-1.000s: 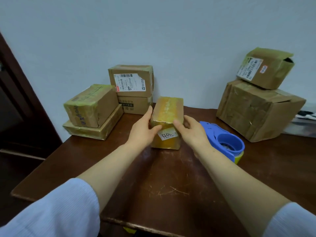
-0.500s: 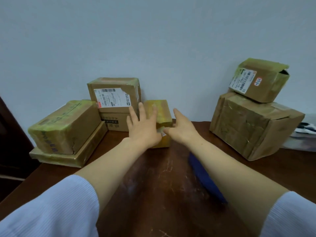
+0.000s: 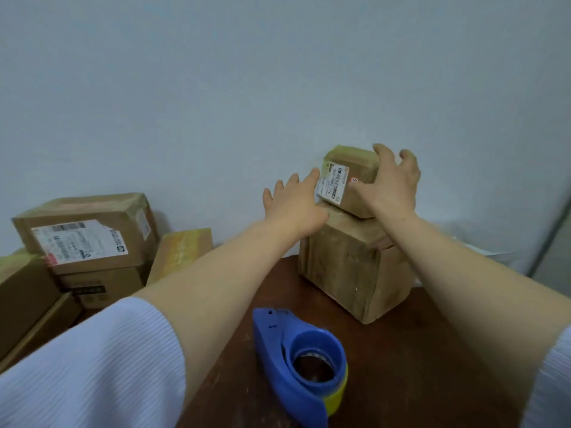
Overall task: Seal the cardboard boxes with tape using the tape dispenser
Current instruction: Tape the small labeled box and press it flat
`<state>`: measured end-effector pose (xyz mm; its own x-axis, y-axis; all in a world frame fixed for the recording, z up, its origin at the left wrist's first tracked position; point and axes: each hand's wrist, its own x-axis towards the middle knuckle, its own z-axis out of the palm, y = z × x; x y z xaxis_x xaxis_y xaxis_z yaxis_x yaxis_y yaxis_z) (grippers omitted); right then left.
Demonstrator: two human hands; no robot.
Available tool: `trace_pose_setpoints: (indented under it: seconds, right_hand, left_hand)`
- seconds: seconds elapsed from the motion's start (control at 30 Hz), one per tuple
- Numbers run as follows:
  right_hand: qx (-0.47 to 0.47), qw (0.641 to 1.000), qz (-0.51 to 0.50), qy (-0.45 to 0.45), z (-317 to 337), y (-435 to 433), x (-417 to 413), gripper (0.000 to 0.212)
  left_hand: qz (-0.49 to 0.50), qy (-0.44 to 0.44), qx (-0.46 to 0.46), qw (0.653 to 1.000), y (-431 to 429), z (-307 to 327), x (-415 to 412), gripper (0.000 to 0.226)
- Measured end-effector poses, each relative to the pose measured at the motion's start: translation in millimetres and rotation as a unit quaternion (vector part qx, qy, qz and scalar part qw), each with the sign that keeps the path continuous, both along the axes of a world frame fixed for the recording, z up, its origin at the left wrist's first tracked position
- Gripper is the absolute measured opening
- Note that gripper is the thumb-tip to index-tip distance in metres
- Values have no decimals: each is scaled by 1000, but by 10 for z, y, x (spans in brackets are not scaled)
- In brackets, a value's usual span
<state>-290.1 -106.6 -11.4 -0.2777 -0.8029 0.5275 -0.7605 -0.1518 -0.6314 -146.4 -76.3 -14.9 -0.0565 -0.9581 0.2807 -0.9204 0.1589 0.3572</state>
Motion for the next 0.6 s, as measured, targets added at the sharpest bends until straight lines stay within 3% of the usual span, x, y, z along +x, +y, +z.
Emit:
trace_pose_setpoints:
  seconds: [0.1,0.2,0.3,0.47,0.6]
  right_hand:
    - [62,994,19,-84,-13,-221,-152,102]
    - [103,986,35,-129,-45,-385,-221,116]
    - [104,977,56,-178,-123,-534,-264,112]
    - [50,975,73,-202,-143,-494,-214,87]
    - [-30,973,120,-197,-58,-114,12,87]
  left_hand:
    - [-13,11,-2,1000,-54,65,-127,71]
    - [-21,5,-3,1000,-76,98,-194,72]
    - [-25,2,-11,1000,-112,116,-221,72]
    - [-28,0,-21,999,-54,150,-207,71]
    - [-21,91,-74,993,197,232,-13,58]
